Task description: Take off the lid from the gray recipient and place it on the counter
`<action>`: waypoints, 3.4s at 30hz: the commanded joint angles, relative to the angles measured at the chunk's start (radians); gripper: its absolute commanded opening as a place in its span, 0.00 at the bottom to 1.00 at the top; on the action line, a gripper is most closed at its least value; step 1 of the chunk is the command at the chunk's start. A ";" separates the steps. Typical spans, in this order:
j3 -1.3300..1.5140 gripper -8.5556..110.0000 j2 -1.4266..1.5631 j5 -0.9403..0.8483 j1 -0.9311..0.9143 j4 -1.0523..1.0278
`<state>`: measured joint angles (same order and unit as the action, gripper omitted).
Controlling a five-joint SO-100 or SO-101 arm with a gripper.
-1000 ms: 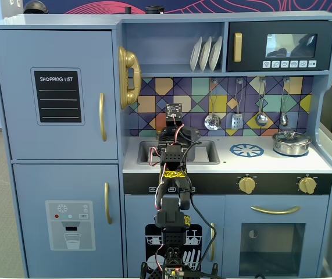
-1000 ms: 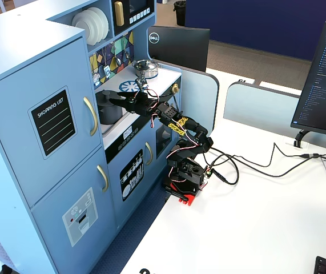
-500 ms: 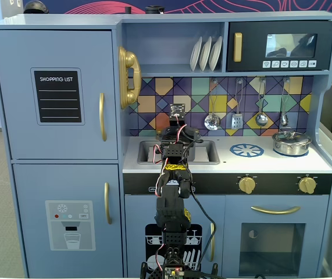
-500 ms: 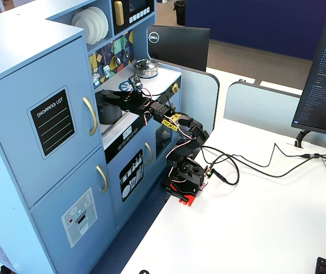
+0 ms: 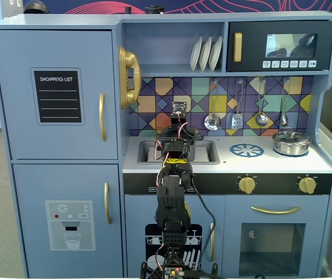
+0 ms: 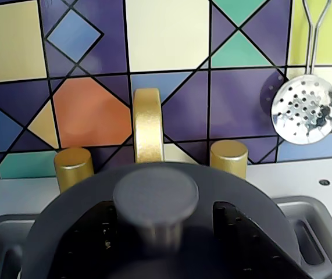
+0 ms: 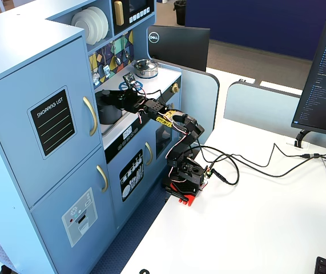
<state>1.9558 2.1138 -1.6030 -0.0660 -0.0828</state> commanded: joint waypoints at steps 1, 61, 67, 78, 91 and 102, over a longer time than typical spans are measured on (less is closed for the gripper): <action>-0.086 0.16 -0.023 0.012 0.003 0.048; 0.089 0.07 -0.256 0.029 -0.543 0.377; 0.101 0.07 -0.287 0.018 -0.545 0.390; 0.124 0.26 -0.285 0.023 -0.548 0.397; 0.118 0.39 -0.190 0.040 -0.574 0.442; 0.084 0.26 0.350 0.230 -0.480 -0.183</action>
<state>2.0893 2.1829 -1.4772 -0.5952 0.0690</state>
